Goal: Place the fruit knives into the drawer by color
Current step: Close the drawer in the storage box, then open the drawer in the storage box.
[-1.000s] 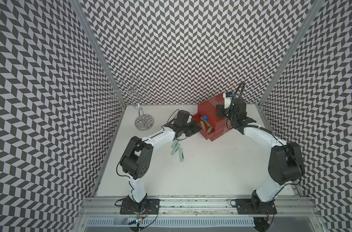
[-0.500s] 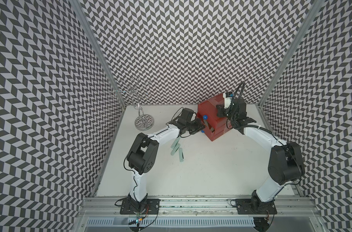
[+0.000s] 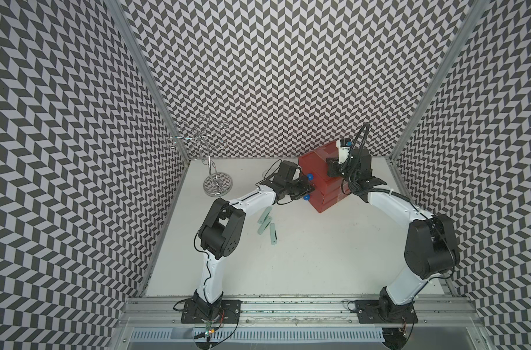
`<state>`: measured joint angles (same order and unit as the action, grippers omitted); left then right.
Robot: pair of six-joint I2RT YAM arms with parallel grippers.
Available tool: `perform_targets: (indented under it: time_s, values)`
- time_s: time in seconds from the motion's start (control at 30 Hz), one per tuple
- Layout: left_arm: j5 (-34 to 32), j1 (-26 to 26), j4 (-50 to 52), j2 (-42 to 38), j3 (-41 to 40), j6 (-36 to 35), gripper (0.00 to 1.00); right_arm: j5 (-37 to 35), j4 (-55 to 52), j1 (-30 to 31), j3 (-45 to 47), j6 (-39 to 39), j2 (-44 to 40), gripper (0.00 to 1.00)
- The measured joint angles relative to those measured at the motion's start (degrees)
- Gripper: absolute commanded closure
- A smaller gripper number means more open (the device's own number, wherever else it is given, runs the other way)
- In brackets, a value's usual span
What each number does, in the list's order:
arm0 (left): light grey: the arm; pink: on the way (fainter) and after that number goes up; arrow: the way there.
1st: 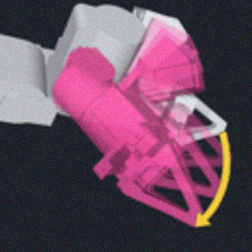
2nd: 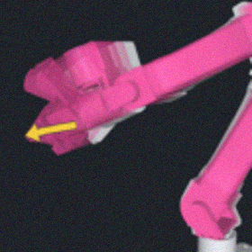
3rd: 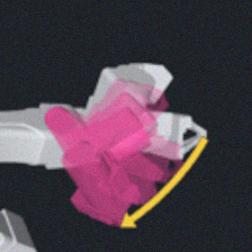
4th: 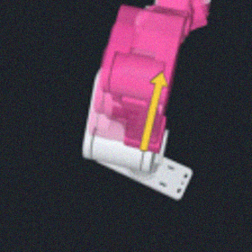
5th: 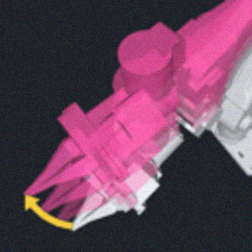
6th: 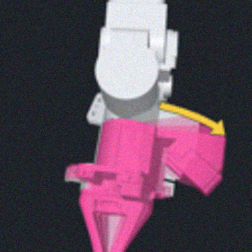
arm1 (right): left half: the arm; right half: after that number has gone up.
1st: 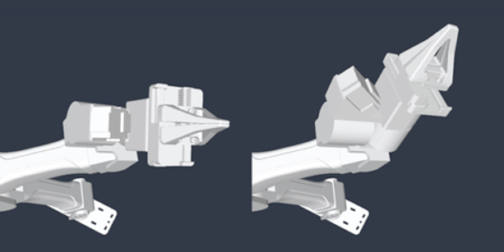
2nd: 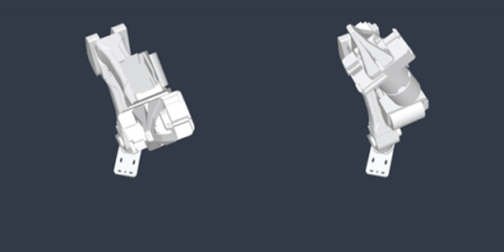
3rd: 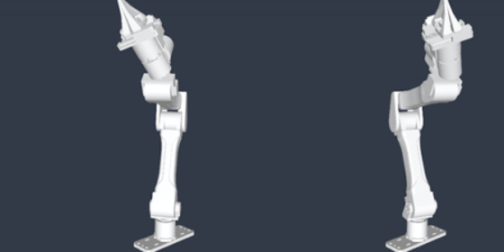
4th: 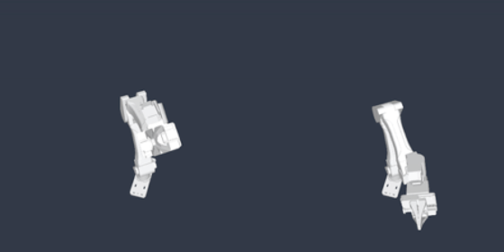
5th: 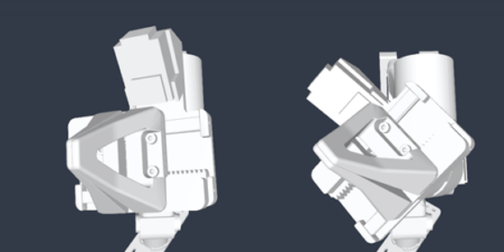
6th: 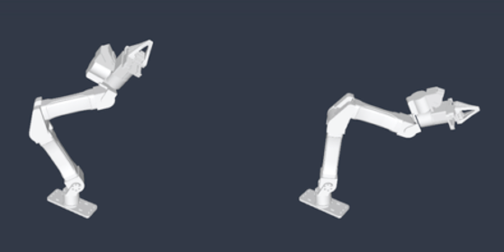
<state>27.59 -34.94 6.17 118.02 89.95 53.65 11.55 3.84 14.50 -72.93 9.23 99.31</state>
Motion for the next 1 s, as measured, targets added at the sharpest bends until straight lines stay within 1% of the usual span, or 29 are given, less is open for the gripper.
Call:
perform_targets:
  time_s: [0.37, 0.5, 0.53, 0.77, 0.83, 0.87, 1.0]
  values:
    - [0.2, 0.0, 0.0, 0.5, 0.0, 0.2, 1.00, 0.0, 0.0, 0.0, 0.0, 0.0, 0.0, 1.00]
    - [-0.7, -0.2, -0.3, -1.6, -2.4, 0.0, 1.00, 0.0, 0.0, 0.0, 0.0, 0.0, 0.0, 1.00]
    - [-1.1, -0.2, -0.3, -2.7, -3.5, 0.0, 0.99, 0.0, 0.0, 0.0, 0.0, 0.0, 0.0, 1.00]
    - [-3.5, -0.3, -3.5, -11.5, -11.7, 0.0, 0.79, 0.0, 0.0, 0.0, 0.0, 0.0, 0.0, 1.00]
    - [-4.0, -0.3, -5.8, -13.6, -14.6, 0.2, 0.74, 0.0, 0.0, 0.0, 0.0, 0.0, 0.0, 1.00]
    - [-4.0, -0.3, -7.1, -14.3, -16.1, 0.3, 0.73, 0.0, 0.0, 0.0, 0.0, 0.0, 0.0, 1.00]
    - [-3.7, 0.0, -14.0, -15.6, -23.3, 2.4, 0.58, 0.0, 0.0, 0.0, 0.0, 0.0, 0.0, 1.00]
